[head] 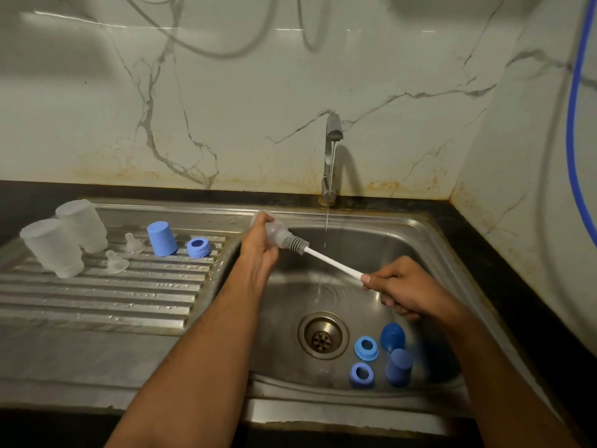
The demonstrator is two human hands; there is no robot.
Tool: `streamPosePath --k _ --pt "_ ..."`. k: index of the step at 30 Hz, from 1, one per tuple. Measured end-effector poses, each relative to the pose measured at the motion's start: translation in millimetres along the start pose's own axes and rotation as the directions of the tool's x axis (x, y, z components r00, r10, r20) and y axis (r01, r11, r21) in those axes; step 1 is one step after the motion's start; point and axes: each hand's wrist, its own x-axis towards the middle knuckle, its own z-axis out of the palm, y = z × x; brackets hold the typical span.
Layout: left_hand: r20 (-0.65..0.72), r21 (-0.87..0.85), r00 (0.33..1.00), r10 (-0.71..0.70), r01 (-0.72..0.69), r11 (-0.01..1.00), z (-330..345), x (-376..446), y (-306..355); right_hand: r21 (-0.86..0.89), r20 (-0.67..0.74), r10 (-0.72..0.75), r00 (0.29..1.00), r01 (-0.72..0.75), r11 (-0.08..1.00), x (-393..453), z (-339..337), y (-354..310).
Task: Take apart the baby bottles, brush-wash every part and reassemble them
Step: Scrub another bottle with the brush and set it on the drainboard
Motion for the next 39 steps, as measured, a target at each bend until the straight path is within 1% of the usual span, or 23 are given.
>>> streamPosePath --k 4,6,10,12,13,15,16,17,20,21,24,25,28,31,35,39 --pt "0.034 0.079 0.999 -0.015 0.012 0.997 2.7 -7.9 -15.2 -0.021 -0.019 -0.029 0.999 0.029 0.999 -0.7 16.0 -2.3" --pt "0.023 0.113 1.000 -0.014 0.012 0.994 3.7 -6.7 -18.2 -0.012 -0.024 -0.030 0.999 0.030 0.999 -0.8 18.6 -4.0" --pt "-0.050 0.031 0.998 0.036 -0.035 0.999 5.1 5.0 -5.9 0.030 -0.011 0.017 1.000 -0.016 0.999 -1.5 -6.0 -3.3" --pt "-0.010 0.032 0.999 0.035 -0.034 0.999 6.6 -0.9 -9.9 0.015 -0.012 0.011 1.000 -0.011 1.000 -1.5 -1.2 -3.3" --pt "0.010 0.066 1.000 0.024 -0.025 0.998 6.2 -3.1 -14.3 0.007 -0.007 -0.003 1.000 0.003 1.000 -1.2 6.4 -4.1" --pt "0.000 0.133 1.000 0.024 -0.024 0.991 5.2 -4.8 -22.2 -0.006 -0.002 -0.027 1.000 0.027 1.000 -0.3 18.0 -4.4" --pt "-0.001 0.126 1.000 0.026 -0.026 0.992 5.8 -3.3 -22.3 -0.003 -0.007 -0.029 1.000 0.029 1.000 -0.4 17.1 -4.4" --pt "0.009 0.083 1.000 0.022 -0.023 0.996 5.6 -1.2 -18.8 0.004 -0.009 -0.023 1.000 0.023 1.000 -0.6 12.5 -4.0" --pt "-0.024 0.043 0.999 0.045 -0.044 0.998 3.9 3.4 -10.6 0.016 -0.007 0.001 1.000 0.000 1.000 -1.8 -3.8 -0.4" --pt "-0.019 0.058 0.999 0.043 -0.041 0.997 2.6 3.6 -12.7 0.017 -0.014 0.002 1.000 -0.001 1.000 -1.8 -2.9 -0.5" --pt "0.018 0.185 0.999 0.029 -0.032 0.982 1.6 -2.1 -24.0 0.012 -0.024 -0.016 1.000 0.016 1.000 -0.2 13.8 -2.4" --pt "0.026 0.202 0.999 0.024 -0.028 0.979 2.3 -4.6 -25.0 0.016 -0.028 -0.013 1.000 0.013 1.000 0.2 15.7 -1.9" --pt "0.039 0.165 0.999 0.011 -0.018 0.986 4.0 -5.5 -13.6 0.056 -0.032 0.012 0.999 -0.010 0.998 -2.2 -0.5 0.6" --pt "-0.010 0.137 0.999 0.039 -0.038 0.990 1.1 0.4 -4.6 0.071 -0.026 0.033 0.999 -0.031 0.997 -4.6 -12.3 0.5" --pt "0.010 0.200 1.000 -0.018 0.016 0.980 2.4 -7.5 -14.1 0.040 -0.012 0.022 1.000 -0.021 0.999 -1.7 2.3 -1.2" --pt "0.035 0.204 0.999 -0.026 0.018 0.979 6.6 -8.7 -10.9 0.046 -0.029 0.058 0.998 -0.057 0.997 -4.1 -11.1 0.4"
